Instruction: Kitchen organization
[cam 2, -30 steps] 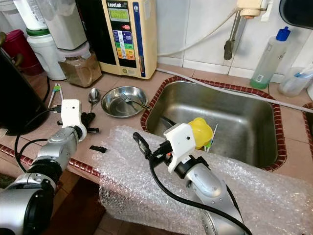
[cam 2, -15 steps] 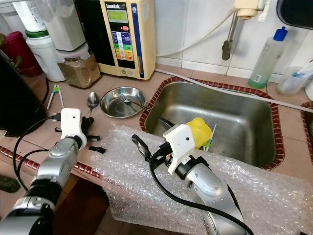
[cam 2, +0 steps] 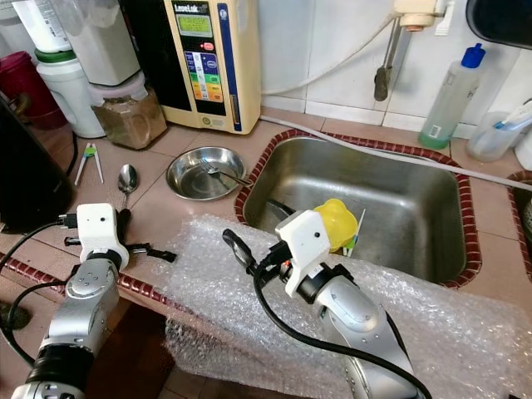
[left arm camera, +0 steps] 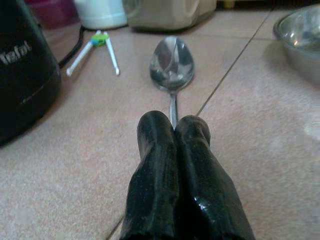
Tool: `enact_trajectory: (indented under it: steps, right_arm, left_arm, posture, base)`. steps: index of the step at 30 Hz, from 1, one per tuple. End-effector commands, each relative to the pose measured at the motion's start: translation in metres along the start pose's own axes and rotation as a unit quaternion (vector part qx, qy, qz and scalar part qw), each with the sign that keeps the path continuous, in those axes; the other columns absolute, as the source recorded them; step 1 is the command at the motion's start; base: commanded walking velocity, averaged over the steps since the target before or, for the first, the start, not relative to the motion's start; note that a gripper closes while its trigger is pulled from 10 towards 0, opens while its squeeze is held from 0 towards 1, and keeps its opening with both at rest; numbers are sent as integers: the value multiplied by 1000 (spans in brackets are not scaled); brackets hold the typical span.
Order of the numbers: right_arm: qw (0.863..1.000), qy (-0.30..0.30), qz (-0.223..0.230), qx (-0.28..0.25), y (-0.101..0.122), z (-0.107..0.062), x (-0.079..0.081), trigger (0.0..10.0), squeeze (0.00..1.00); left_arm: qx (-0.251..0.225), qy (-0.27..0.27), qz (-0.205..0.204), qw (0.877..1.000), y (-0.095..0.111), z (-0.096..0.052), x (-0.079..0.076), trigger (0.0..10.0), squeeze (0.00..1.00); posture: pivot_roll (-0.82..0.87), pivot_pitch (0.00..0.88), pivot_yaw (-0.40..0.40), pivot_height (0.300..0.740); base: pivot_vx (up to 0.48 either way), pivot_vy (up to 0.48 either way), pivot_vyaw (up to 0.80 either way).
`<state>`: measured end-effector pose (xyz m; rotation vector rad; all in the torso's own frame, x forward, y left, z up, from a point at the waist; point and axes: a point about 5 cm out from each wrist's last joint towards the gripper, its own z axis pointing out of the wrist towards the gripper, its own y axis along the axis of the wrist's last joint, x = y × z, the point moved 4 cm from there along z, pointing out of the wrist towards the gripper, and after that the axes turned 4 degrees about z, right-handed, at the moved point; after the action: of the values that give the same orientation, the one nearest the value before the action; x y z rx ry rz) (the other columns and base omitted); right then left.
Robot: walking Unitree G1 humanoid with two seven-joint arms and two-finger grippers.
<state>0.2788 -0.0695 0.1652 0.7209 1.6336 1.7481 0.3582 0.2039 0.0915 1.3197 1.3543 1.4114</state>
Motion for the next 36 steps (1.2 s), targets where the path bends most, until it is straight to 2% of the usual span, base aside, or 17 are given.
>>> enact_trajectory:
  steps: [1,3,6,7,8,9,10,19,22,30,36]
  right_arm:
    - [1000,8,-4,-3,1,3,3,10000,0]
    - [1000,5,-5,-3,1,3,3,10000,0]
    - [1000,3,-6,-3,1,3,2,10000,0]
    - [1000,2,-7,-3,1,3,2,10000,0]
    - [1000,1,-7,-3,1,3,2,10000,0]
    - [1000,1,-7,-3,1,3,2,10000,0]
    - [1000,0,-8,-2,0,2,2,10000,0]
    - [1000,-4,-12,2,-2,1,3,10000,0]
    - [1000,-6,-14,3,-3,-1,4,10000,0]
    - [1000,-11,-18,7,-3,-5,3,10000,0]
    - [1000,-13,-20,8,-3,-6,4,10000,0]
  left_arm:
    - [-25,1,12,1000,9,-1,1,0,0]
    - [-35,-5,26,999,13,-1,-1,0,0]
    - [-32,-2,23,999,13,1,0,0,0]
    - [-32,-3,19,999,14,2,1,3569,0]
    - [-36,-4,7,999,19,8,1,10000,945]
    - [-37,-4,2,999,21,9,2,10000,945]
    - [-38,-5,-10,999,25,13,2,10000,1000]
    - [-17,-1,-39,999,34,35,4,10000,1000]
    - [13,-5,-46,999,31,43,0,10000,1000]
    - [61,-7,-68,996,25,53,-6,10000,1000]
    - [67,3,-74,995,25,56,-1,10000,1000]
  posture:
    - [-24,57,78,740]
    - [-25,54,80,740]
    - [-27,53,81,740]
    - [-27,53,81,740]
    - [-27,52,82,740]
    - [-27,52,82,740]
    - [-27,52,82,740]
    - [-34,53,84,740]
    - [-34,53,84,740]
    - [-72,63,94,740]
    - [-81,65,98,740]
  base:
    - [0,0,0]
    - [0,0,0]
    - [0,0,0]
    - [0,0,0]
    - [0,0,0]
    - [0,0,0]
    - [0,0,0]
    - [0,0,0]
    - [0,0,0]
    - [0,0,0]
    - [0,0,0]
